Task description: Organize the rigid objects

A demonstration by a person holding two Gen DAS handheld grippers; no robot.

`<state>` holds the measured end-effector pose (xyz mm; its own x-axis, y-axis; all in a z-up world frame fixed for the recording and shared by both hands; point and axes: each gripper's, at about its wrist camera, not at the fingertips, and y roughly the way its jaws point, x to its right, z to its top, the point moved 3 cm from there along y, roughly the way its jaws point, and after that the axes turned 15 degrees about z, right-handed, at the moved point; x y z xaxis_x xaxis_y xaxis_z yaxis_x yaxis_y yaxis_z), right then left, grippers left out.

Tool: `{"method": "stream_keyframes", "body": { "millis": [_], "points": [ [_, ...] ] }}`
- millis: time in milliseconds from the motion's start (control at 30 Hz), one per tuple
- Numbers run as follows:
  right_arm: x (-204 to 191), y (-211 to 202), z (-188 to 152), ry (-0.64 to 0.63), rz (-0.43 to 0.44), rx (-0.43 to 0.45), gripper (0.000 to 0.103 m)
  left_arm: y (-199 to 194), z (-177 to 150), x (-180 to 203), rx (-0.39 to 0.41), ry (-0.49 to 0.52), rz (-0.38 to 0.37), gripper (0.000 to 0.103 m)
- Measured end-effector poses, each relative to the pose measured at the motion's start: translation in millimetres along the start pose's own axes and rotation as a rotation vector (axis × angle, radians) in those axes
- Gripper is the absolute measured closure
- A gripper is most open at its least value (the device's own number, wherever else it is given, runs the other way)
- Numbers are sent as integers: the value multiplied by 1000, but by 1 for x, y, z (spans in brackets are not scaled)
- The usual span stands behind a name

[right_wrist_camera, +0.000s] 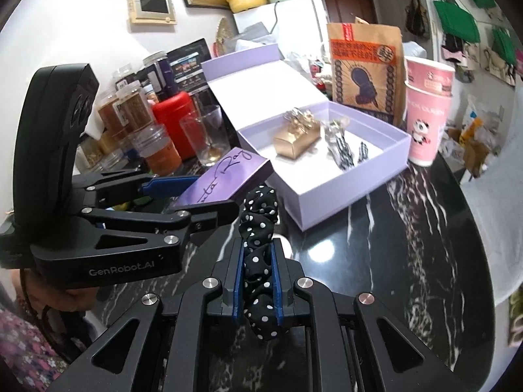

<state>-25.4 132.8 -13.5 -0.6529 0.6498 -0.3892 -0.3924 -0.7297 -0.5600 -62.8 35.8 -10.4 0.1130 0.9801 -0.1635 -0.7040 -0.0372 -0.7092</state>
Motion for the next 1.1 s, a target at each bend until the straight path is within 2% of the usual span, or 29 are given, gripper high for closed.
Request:
{"method": "stream_keyframes", "body": {
  "millis": [700, 1100],
  "points": [
    [8, -6, 59, -122, -22, 33, 88, -2, 56, -7, 114, 42, 19, 53],
    [30, 6, 91, -151, -36, 30, 88, 25, 84, -13, 105, 30, 7, 53]
  ]
}}
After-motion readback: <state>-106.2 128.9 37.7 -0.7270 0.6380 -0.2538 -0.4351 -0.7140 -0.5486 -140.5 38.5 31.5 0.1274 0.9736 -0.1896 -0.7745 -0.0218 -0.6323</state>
